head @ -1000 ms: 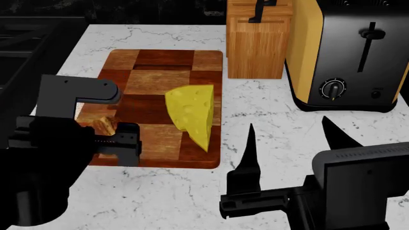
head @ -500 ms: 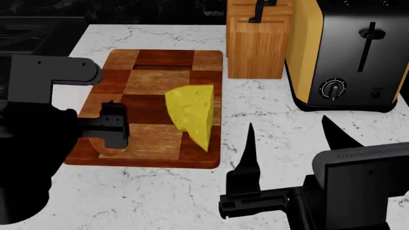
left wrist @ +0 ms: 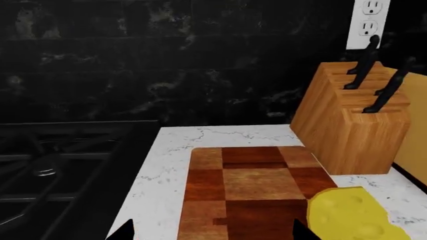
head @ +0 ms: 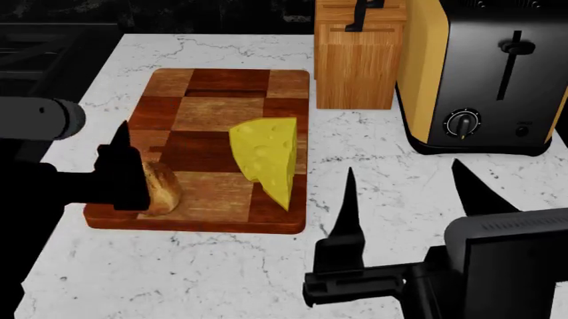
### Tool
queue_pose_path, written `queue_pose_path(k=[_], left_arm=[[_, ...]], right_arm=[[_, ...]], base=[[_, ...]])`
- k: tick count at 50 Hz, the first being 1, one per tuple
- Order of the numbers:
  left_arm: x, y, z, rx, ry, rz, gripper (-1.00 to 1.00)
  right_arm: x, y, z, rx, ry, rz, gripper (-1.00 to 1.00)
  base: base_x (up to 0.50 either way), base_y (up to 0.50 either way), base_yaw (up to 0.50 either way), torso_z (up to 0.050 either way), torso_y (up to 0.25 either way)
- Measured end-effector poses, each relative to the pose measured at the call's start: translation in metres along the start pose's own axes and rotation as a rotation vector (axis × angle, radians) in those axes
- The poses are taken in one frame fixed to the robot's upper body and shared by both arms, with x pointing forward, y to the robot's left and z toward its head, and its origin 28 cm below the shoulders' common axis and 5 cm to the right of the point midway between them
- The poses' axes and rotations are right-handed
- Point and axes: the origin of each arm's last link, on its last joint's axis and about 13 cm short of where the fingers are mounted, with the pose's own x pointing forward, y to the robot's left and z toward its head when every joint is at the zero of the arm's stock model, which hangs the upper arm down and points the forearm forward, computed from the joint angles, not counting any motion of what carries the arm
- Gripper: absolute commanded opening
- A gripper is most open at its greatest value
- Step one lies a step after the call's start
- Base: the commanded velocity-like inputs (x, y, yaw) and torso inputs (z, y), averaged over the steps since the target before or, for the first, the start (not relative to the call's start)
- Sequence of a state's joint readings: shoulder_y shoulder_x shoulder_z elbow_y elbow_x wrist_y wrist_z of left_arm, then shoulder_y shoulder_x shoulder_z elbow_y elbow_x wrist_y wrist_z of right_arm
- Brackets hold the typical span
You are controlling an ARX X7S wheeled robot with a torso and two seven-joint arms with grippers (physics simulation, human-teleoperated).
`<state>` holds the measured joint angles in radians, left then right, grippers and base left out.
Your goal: Place the bread and cheese on the cutting board.
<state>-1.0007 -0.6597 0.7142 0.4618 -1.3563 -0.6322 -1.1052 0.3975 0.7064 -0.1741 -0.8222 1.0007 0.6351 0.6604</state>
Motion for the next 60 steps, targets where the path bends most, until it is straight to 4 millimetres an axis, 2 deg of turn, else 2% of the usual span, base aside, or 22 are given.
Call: queue_pose_path(k=[13, 24, 40, 60], left_arm=[[-0.024, 0.005, -0.018, -0.058, -0.093, -0.057, 1.0], [-0.045, 0.01, -0.024, -0.091, -0.21, -0.136, 1.0], [-0.078, 0.02, -0.015, -0.131, -0.384, -0.231, 1.0], [-0.103, 0.027, -0.001, -0.188, -0.495, -0.279, 1.0]], right_arm=[[-0.005, 0.001, 0.004, 0.01, -0.023, -0.005, 1.0], [-0.009, 0.002, 0.006, 0.006, -0.033, -0.013, 1.0], [-0.017, 0.004, 0.017, 0.008, -0.079, -0.021, 1.0], [-0.033, 0.004, 0.035, 0.039, -0.186, -0.047, 1.0]], base=[[0.0, 0.0, 0.0, 0.0, 0.0], [0.0, 0.0, 0.0, 0.0, 0.0], [0.0, 0.0, 0.0, 0.0, 0.0], [0.0, 0.0, 0.0, 0.0, 0.0]])
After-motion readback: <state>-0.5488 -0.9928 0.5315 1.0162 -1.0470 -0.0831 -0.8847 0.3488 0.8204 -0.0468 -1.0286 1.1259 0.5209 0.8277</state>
